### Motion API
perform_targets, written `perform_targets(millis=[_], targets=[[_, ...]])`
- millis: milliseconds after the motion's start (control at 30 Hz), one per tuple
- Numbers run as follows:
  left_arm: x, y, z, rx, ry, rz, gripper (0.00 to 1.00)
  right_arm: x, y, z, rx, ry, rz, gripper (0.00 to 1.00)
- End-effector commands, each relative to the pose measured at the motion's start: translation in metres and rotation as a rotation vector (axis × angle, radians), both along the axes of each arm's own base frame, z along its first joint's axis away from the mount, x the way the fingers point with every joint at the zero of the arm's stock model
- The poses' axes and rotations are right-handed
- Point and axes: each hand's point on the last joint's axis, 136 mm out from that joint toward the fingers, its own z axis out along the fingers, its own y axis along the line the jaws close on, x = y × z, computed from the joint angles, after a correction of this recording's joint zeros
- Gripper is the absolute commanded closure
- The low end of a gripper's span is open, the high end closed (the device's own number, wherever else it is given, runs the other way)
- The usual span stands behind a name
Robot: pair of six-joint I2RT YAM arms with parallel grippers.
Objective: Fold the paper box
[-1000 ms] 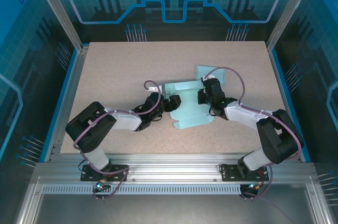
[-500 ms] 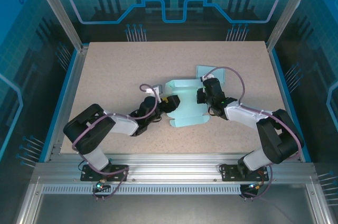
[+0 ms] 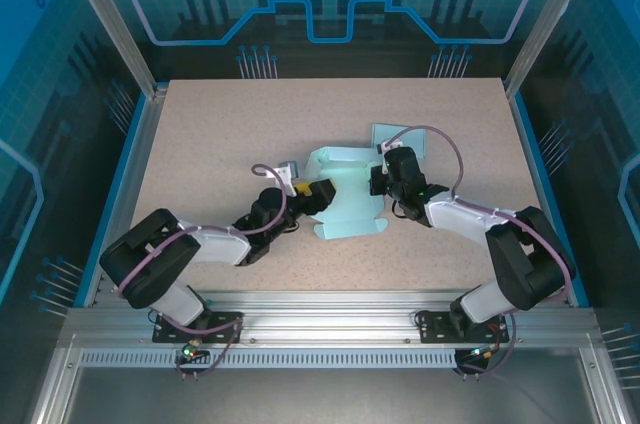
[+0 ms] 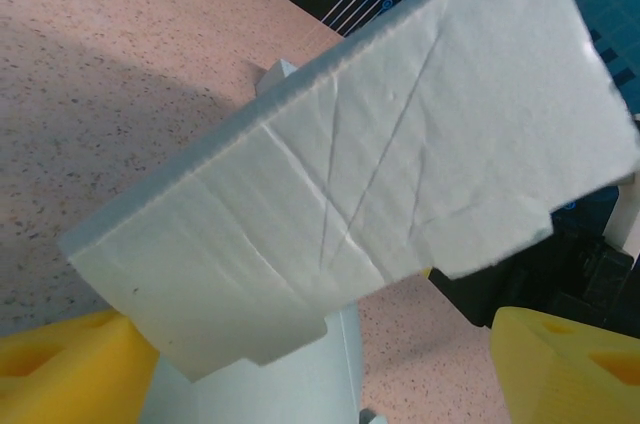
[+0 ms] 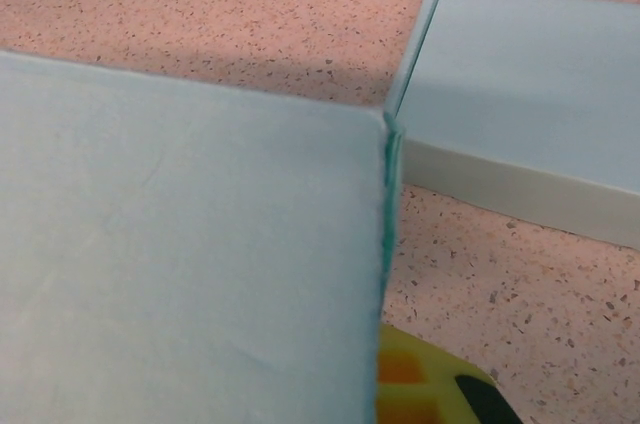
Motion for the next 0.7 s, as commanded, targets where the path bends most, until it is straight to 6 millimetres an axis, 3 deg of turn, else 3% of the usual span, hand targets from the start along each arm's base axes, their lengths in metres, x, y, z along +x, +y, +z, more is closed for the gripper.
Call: perform_targets(millis=[0,200,300,433,567,667], targets=[[-0.002,0.01,0.031,-0.023,-0.089,0.029,0.14,-0.007,0.005,-0.008,-0.039,0.037,0.034,1.0],[-0.025,0.036,-0.012,0.095,0.019,0.057,0.13,-0.007,0.005,-0.009,-0.038,0.043,0.031,1.0],[-0.036,0.049,-0.021,0.117,0.051,0.073,0.13,-0.006,0.005,-0.009,-0.038,0.043,0.032,1.0],[-0.047,0.065,-0.01,0.159,0.022,0.09,0.14,-0.006,0.006,-0.01,-0.039,0.046,0.036,1.0],[-0.055,0.076,0.02,0.205,-0.055,0.093,0.14,-0.006,0.007,-0.011,-0.039,0.051,0.04,1.0],[-0.057,0.097,0.035,0.279,-0.076,0.161,0.14,-0.006,0.007,-0.01,-0.038,0.05,0.041,1.0]])
